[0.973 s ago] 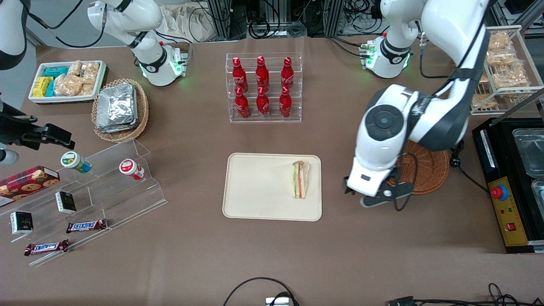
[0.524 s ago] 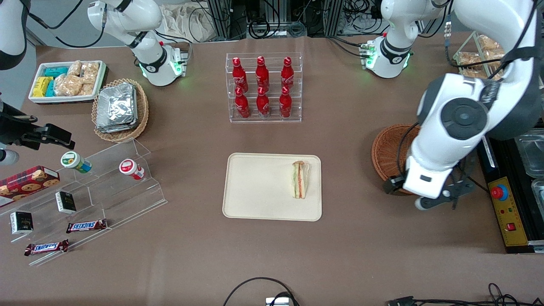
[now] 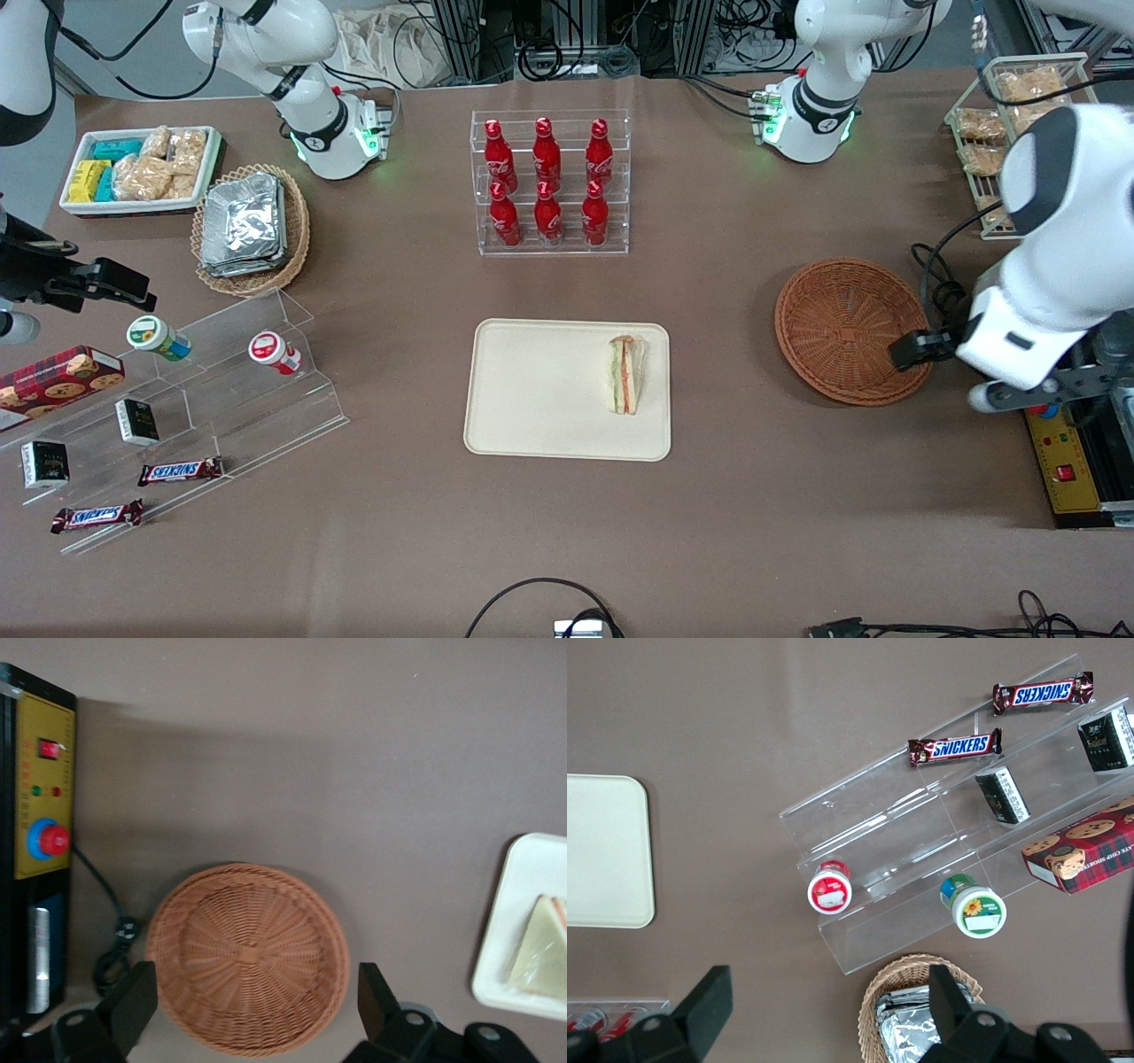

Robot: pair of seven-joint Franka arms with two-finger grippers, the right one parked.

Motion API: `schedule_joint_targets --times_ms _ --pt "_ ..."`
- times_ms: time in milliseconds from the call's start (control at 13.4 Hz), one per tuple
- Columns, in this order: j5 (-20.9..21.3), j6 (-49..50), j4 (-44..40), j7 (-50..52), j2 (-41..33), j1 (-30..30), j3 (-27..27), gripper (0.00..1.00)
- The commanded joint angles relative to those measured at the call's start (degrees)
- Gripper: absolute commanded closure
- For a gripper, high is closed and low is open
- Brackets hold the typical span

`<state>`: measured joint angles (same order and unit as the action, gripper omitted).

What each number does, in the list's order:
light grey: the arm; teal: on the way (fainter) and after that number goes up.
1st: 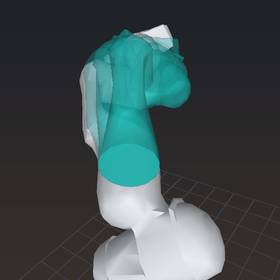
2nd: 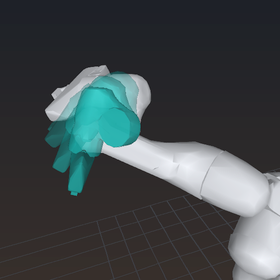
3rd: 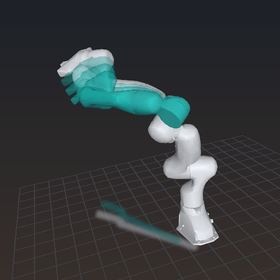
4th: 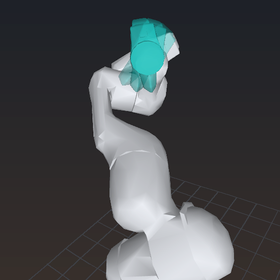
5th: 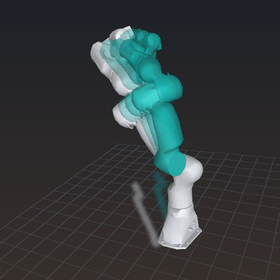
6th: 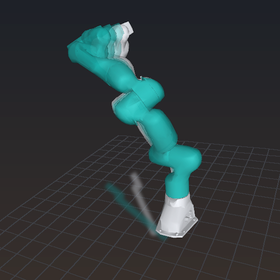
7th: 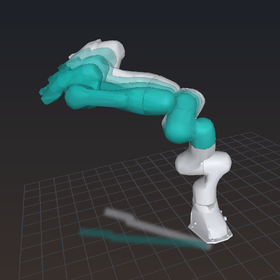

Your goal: Place sandwich from basket to tray

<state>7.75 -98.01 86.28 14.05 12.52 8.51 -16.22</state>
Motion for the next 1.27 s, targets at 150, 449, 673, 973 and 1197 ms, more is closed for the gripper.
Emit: schedule_joint_targets --times_ms 150,449,673,973,1197 --pt "-1.5 3.5 7.4 -10.6 -11.0 -2.3 5.4 0.0" --pt "-5.5 5.8 10.0 -14.7 -16.0 -2.2 6.2 0.0" --pt "-6.5 8.9 9.4 -14.9 -18.1 -2.3 7.2 0.0" --pt "-9.9 10.0 8.7 -15.5 -18.9 -2.0 7.8 0.0" --pt "-11.6 10.7 8.6 -14.8 -18.9 -1.6 7.7 0.0"
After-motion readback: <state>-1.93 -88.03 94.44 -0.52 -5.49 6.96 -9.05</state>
